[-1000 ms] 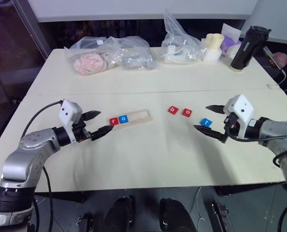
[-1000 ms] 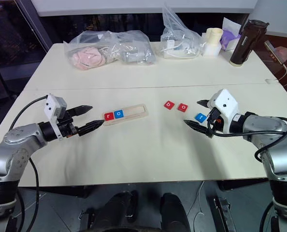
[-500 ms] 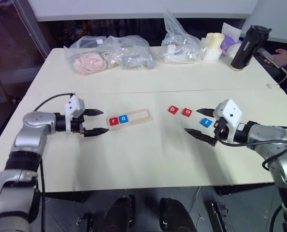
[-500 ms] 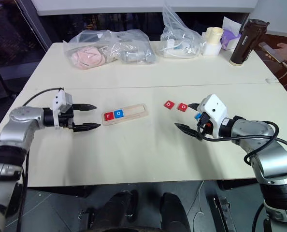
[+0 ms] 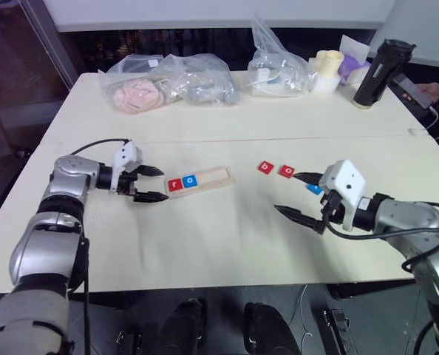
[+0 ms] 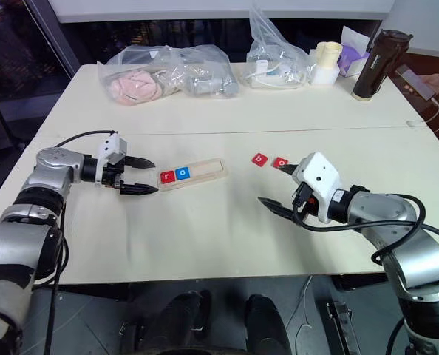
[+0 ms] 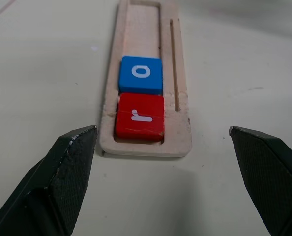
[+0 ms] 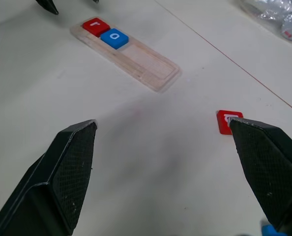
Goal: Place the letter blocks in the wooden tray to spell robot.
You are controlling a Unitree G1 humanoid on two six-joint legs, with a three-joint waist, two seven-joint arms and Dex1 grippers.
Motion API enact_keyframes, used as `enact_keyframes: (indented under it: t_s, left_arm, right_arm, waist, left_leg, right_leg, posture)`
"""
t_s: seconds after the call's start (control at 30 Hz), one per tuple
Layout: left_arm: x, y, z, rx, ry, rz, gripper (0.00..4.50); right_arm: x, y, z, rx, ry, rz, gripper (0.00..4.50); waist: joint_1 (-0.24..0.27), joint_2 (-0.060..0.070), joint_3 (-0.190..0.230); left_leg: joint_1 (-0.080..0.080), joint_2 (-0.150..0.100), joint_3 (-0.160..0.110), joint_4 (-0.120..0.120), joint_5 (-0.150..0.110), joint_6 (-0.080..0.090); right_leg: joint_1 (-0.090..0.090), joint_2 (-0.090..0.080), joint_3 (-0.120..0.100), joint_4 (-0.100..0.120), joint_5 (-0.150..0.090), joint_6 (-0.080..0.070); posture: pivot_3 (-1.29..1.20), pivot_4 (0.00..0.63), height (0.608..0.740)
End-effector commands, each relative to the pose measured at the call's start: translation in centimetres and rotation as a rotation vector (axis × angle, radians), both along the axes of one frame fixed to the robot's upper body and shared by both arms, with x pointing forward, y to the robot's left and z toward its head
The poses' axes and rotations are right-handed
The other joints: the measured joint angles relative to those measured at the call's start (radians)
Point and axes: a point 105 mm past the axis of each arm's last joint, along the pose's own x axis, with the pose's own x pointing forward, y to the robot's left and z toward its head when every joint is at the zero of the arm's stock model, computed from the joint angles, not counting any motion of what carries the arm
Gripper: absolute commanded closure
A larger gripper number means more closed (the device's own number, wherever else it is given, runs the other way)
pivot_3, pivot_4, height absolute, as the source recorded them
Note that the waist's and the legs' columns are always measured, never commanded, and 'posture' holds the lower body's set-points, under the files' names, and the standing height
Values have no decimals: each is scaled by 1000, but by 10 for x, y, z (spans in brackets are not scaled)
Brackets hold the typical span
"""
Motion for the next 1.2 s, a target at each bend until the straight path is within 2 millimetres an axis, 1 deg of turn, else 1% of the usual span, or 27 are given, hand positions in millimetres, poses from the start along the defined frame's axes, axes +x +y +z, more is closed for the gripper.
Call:
enact_keyframes:
  t_s: [0.03,0.13,0.23,0.67,1.2]
  left_arm:
    - [7,-7,9,23,-57,-10,0]
    - [10,-15,5,22,-62,-10,0]
    - [13,-18,3,23,-69,6,0]
    - [23,-16,8,31,-118,83,0]
    - [25,-23,-16,75,-41,134,0]
  right_arm:
    - [-7,1,13,13,-56,-15,107]
    - [-12,1,9,9,-51,-27,107]
    - [-13,0,9,5,-53,-45,107]
    - [-18,3,6,3,-48,-53,107]
    - [-19,2,3,-13,-42,-69,107]
  waist:
    - [0,0,0]
    - [2,0,0]
    - [1,0,0]
    - [1,-1,0]
    - [1,-1,0]
  left_leg:
    - [0,0,0,1,0,0]
    - [-1,0,0,3,0,0]
    - [-1,0,0,3,0,0]
    - [0,0,0,7,0,0]
    - [0,0,0,11,0,0]
  right_leg:
    - [0,0,0,0,1,0]
    - [1,0,0,0,2,1]
    - [1,0,0,0,3,1]
    - [0,0,0,6,3,3]
    - [1,0,0,9,3,3]
  posture:
    - [0,150,738]
    - [0,150,738]
    - [0,150,738]
    - [0,150,738]
    - [0,150,738]
